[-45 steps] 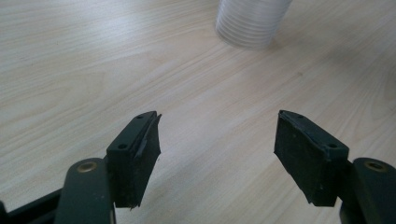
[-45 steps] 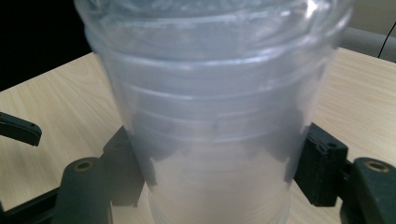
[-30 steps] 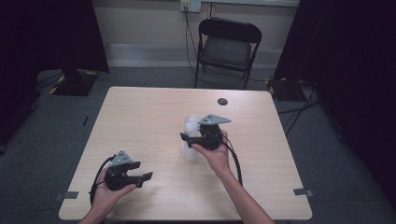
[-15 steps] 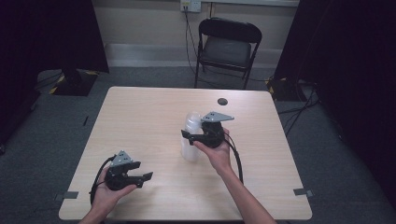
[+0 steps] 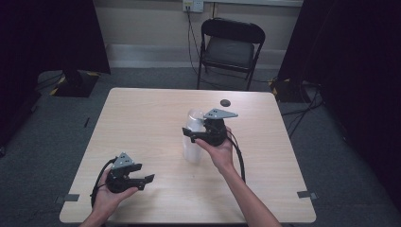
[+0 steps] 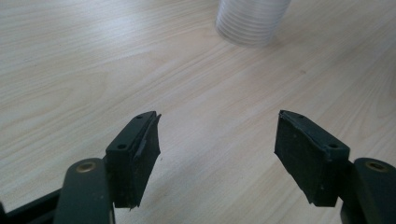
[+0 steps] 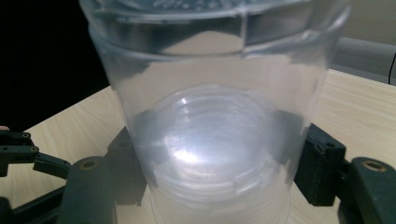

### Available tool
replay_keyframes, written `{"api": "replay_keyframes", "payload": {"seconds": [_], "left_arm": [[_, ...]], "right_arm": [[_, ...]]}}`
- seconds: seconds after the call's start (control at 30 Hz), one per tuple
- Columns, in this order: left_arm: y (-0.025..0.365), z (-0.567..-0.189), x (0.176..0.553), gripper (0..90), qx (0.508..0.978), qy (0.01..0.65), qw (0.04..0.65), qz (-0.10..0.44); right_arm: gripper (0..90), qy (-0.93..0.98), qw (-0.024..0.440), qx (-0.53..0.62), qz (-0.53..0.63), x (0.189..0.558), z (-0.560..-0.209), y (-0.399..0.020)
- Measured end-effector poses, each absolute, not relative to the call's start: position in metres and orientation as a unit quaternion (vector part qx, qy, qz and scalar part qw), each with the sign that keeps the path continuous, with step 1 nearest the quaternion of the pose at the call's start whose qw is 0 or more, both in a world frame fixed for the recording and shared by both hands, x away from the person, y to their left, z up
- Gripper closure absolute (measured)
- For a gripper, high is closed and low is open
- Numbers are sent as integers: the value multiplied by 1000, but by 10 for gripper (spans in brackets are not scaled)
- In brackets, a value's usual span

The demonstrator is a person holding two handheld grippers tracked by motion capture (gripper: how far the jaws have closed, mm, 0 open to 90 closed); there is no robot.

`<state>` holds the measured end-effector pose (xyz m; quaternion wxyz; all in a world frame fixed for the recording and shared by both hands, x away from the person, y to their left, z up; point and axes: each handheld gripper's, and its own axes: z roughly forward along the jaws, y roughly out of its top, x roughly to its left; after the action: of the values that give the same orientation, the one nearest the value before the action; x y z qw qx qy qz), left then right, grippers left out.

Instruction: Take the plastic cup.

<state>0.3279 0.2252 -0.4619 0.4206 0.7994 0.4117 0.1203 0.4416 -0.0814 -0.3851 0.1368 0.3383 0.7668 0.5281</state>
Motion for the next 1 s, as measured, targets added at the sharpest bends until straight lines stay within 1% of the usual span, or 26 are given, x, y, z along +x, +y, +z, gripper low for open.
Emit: {"api": "replay_keyframes", "payload": {"seconds": [0.53,0.7,1.0], "left_arm": [[224,-463,329,307,802,409,419,115],[223,-463,329,305,806,406,416,109],[225,-462,329,302,801,409,421,116]], "right_arm": [[316,755,147,336,544,441,-368,-87],[317,749,140,337,554,440,-365,-91],[321,740,137,336,567,438,-356,-96]]}}
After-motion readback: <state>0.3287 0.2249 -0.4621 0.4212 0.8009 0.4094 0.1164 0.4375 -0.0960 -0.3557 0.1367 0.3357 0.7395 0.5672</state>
